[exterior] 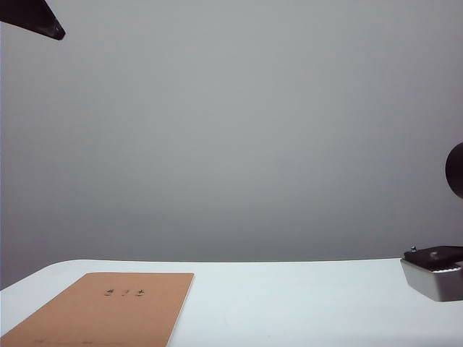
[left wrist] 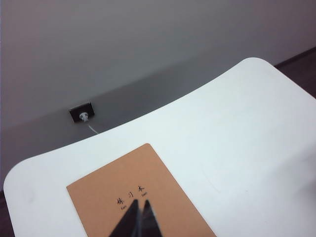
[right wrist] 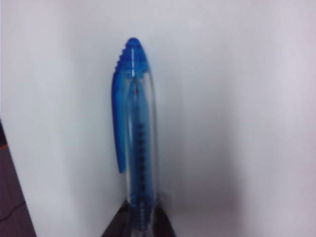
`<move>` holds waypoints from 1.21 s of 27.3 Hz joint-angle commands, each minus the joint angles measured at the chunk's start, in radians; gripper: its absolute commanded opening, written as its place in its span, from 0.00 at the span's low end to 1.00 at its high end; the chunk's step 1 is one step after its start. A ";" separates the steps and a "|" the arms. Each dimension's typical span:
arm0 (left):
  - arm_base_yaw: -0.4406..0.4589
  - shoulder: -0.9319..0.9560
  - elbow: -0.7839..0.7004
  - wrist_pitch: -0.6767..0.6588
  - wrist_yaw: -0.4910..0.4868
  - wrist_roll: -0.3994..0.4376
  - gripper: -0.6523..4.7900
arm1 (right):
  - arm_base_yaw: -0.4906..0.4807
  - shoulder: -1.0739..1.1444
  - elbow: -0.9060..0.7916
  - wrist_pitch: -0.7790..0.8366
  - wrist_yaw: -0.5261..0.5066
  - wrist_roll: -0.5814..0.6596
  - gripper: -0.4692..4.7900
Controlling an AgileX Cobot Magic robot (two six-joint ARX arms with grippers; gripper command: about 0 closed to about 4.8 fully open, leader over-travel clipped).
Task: Pick up a pen on the table and place it on the notebook.
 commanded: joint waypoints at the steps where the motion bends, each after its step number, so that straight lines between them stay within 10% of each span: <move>1: -0.001 0.022 0.002 0.004 0.011 0.000 0.11 | 0.000 -0.003 0.032 0.067 0.018 0.092 0.13; 7: 0.000 0.030 0.002 -0.002 0.004 0.027 0.11 | 0.015 -0.028 0.335 0.004 -0.031 0.260 0.12; 16: 0.001 0.026 0.002 -0.127 0.000 0.015 0.11 | 0.290 0.030 0.702 0.028 -0.060 0.568 0.11; 33: 0.001 -0.084 0.004 -0.321 -0.069 0.023 0.11 | 0.564 0.709 1.386 -0.097 -0.089 0.786 0.11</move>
